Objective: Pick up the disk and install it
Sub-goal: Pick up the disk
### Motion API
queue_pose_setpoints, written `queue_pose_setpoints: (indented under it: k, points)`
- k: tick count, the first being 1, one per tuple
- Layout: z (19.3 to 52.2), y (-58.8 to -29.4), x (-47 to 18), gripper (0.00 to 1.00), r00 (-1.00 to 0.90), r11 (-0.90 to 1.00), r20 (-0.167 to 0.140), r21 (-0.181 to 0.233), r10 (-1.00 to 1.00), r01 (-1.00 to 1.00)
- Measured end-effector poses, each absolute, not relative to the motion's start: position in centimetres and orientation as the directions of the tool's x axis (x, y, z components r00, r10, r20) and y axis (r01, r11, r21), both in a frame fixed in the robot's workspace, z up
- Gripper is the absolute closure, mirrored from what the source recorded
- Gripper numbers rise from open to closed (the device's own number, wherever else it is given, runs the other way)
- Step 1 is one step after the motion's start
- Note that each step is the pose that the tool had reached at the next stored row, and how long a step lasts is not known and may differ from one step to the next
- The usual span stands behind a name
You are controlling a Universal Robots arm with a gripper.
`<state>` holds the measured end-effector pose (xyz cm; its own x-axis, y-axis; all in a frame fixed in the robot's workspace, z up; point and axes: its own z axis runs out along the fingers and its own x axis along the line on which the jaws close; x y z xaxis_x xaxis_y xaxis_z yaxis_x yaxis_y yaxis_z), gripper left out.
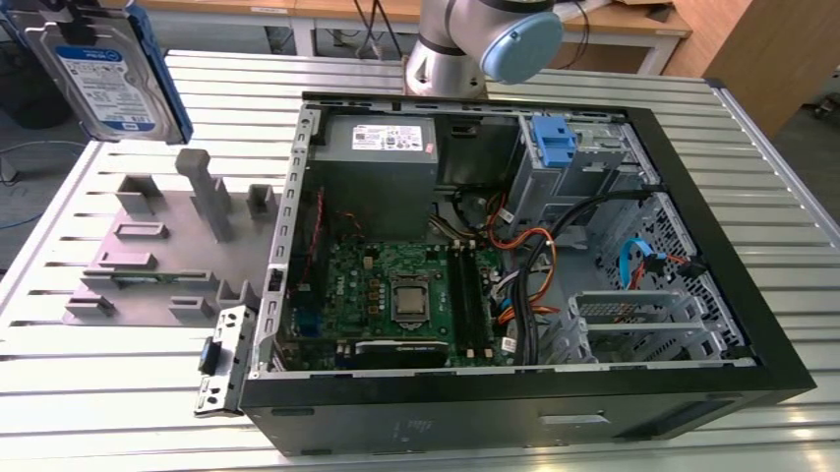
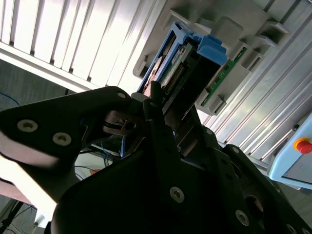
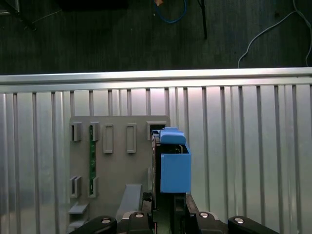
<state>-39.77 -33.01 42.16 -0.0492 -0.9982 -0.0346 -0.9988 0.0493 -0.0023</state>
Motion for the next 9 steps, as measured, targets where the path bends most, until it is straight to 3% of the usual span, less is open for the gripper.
queue_pose_setpoints:
  k: [9]
  points:
    - [42.45, -32.95, -39.77, 0.65, -0.049, 0.049, -0.035, -0.002, -0.998, -0.999]
